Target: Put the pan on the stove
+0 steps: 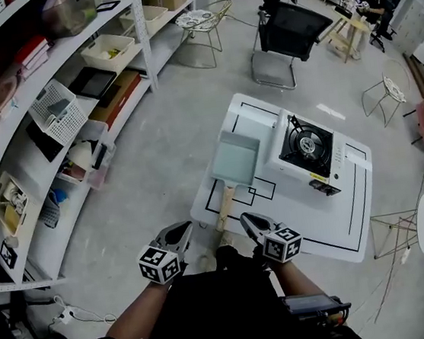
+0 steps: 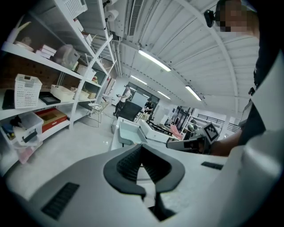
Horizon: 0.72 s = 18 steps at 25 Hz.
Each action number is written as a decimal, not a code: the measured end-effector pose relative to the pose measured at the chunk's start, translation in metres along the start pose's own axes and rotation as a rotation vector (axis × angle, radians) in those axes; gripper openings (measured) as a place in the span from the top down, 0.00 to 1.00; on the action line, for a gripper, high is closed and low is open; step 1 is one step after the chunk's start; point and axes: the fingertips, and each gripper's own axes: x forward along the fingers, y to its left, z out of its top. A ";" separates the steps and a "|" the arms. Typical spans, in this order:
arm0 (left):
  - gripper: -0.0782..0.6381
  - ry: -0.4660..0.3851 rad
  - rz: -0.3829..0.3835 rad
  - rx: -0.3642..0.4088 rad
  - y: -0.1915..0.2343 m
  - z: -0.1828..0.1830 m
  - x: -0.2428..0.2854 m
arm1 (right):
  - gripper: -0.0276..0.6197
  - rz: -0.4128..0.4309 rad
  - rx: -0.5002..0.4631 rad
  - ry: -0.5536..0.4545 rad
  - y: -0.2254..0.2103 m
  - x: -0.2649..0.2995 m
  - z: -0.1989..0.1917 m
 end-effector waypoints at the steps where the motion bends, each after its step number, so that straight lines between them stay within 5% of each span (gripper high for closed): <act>1: 0.88 -0.001 0.004 -0.003 0.002 0.001 0.001 | 0.91 0.005 0.005 0.007 -0.001 0.005 0.000; 12: 0.88 0.011 0.035 -0.040 0.020 0.005 0.026 | 0.91 0.042 0.077 0.104 -0.019 0.039 0.001; 18: 0.88 0.008 0.051 -0.052 0.023 0.011 0.040 | 0.87 0.101 0.271 0.143 -0.031 0.049 -0.004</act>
